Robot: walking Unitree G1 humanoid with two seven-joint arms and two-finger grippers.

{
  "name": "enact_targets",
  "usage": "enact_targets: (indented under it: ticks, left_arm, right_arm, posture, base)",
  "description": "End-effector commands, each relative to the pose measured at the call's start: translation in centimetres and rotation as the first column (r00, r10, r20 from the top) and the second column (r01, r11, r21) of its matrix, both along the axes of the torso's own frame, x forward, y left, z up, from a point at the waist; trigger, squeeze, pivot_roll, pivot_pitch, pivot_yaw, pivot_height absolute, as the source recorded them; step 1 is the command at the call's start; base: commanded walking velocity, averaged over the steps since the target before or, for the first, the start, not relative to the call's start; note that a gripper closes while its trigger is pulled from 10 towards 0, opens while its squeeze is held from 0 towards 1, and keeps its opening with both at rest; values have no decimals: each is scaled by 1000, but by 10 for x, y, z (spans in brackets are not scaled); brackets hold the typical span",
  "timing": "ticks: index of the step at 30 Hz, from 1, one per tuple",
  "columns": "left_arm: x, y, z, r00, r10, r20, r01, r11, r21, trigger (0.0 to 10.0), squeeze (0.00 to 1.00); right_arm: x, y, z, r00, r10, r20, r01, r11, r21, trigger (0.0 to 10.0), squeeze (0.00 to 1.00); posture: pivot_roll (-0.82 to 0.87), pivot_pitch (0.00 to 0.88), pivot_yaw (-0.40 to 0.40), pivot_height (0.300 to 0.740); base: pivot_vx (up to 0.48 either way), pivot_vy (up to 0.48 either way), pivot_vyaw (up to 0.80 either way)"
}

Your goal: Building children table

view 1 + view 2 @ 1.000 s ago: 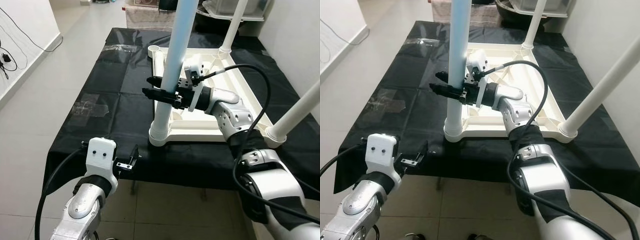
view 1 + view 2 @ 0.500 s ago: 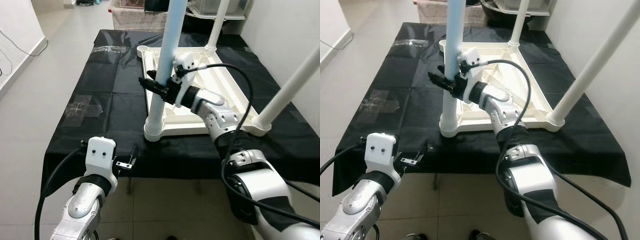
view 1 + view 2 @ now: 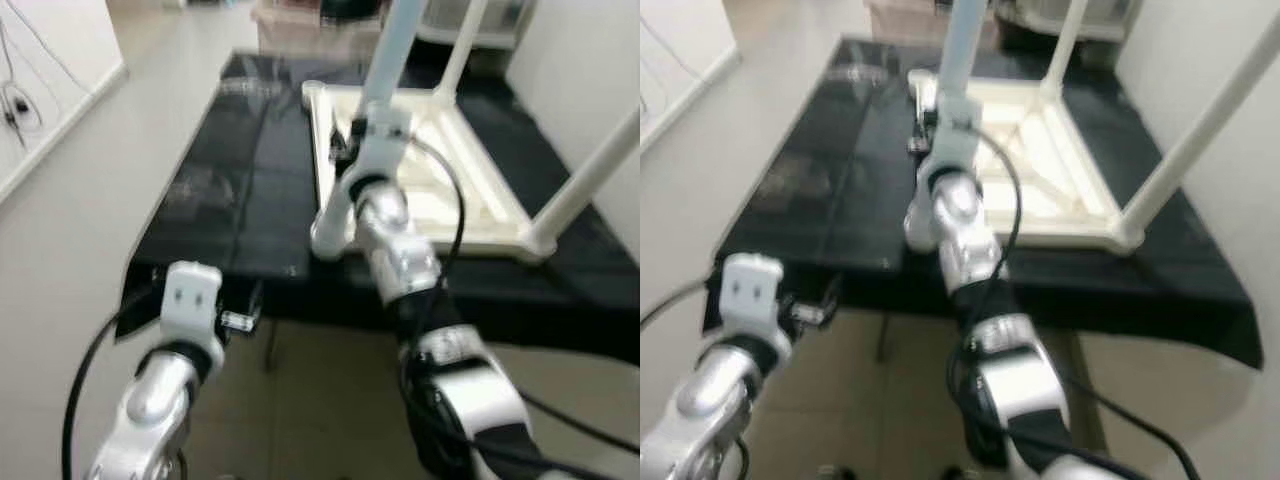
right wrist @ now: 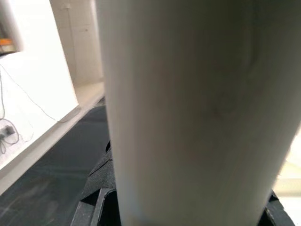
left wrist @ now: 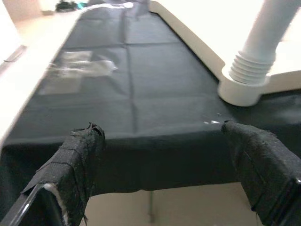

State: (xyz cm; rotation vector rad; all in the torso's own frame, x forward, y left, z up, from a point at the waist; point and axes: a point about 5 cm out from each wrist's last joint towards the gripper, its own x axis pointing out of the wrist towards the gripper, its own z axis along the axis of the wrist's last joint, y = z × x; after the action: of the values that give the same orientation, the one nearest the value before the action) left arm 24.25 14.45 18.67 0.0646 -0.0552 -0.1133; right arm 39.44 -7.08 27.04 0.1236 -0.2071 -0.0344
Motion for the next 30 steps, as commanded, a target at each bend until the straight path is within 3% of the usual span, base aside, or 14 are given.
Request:
enact_targets:
  ticks: [1, 2, 3, 5, 7, 11, 15, 17, 19, 21, 26, 27, 28, 30]
  left_arm:
    - [0, 0, -3, 1000, -1, -6, 1, 1000, 4, 10000, 0]
    - [3, 2, -1, 1000, 8, 7, -8, 1000, 6, 10000, 0]
    - [3, 2, -1, 1000, 8, 7, -8, 1000, 6, 10000, 0]
    - [7, 4, 3, 999, 20, 29, -20, 1000, 11, 10000, 0]
    - [7, 5, 5, 999, 25, 37, -25, 1000, 14, 10000, 0]
    - [8, 6, 7, 999, 30, 44, -30, 999, 16, 10000, 0]
    - [8, 5, 7, 998, 29, 47, -29, 999, 18, 10000, 0]
    - [10, 5, 7, 998, 26, 49, -27, 999, 18, 10000, 0]
    - [11, 5, 7, 998, 24, 52, -25, 1000, 18, 10000, 0]
    - [11, 6, 7, 998, 26, 55, -27, 999, 18, 10000, 0]
    - [12, 6, 7, 998, 27, 58, -29, 999, 17, 10000, 0]
    - [12, 6, 8, 998, 26, 59, -27, 999, 17, 10000, 0]
    - [12, 6, 8, 998, 26, 59, -27, 999, 17, 10000, 0]
    - [11, 5, 9, 998, 23, 62, -24, 1000, 18, 10000, 0]
  right_arm:
    - [1, -8, -44, 976, -84, -201, 80, 996, -29, 10000, 0]
    - [0, -6, -43, 943, -235, -236, 235, 972, -28, 10000, 0]
    - [0, -6, -43, 943, -235, -236, 235, 972, -28, 10000, 0]
    - [-4, 4, -41, 855, -433, -285, 437, 898, -54, 10000, 0]
    - [-6, 9, -41, 814, -491, -311, 499, 865, -58, 10000, 0]
    - [-10, 18, -42, 774, -538, -335, 552, 832, -60, 10000, 0]
    - [-13, 29, -42, 793, -486, -367, 517, 856, -16, 10000, 0]
    - [-10, 46, -44, 878, -286, -384, 325, 945, 41, 10000, 0]
    - [-9, 56, -46, 929, -99, -356, 131, 989, 66, 10000, 0]
    - [-8, 63, -47, 943, 197, -267, -166, 977, 135, 10000, 0]
    - [-9, 67, -45, 925, 312, -217, -286, 948, 142, 10000, 0]
    - [-9, 66, -52, 862, 451, -232, -425, 892, 155, 10000, 0]
    - [-9, 66, -52, 862, 451, -232, -425, 892, 155, 10000, 0]
    - [-10, 61, -63, 720, 650, -243, -641, 758, 125, 10000, 0]
  posture:
    - [114, 198, -85, 740]
    - [116, 184, -88, 740]
    - [116, 184, -88, 740]
    - [121, 173, -96, 740]
    - [123, 171, -99, 740]
    - [123, 163, -103, 740]
    - [121, 158, -103, 740]
    - [116, 156, -104, 740]
    - [109, 153, -105, 740]
    - [109, 153, -105, 740]
    - [103, 151, -106, 740]
    - [102, 155, -102, 740]
    - [102, 155, -102, 740]
    - [103, 166, -105, 740]
  base:
    - [0, 0, 0]
    - [0, 0, 0]
    - [0, 0, 0]
    - [0, 0, 0]
    - [0, 0, 0]
    - [0, 0, 0]
    - [0, 0, 0]
    - [0, 0, 0]
    - [0, 0, 0]
    - [0, 0, 0]
    - [0, 0, 0]
    - [0, 0, 0]
    - [0, 0, 0]
    - [0, 0, 0]
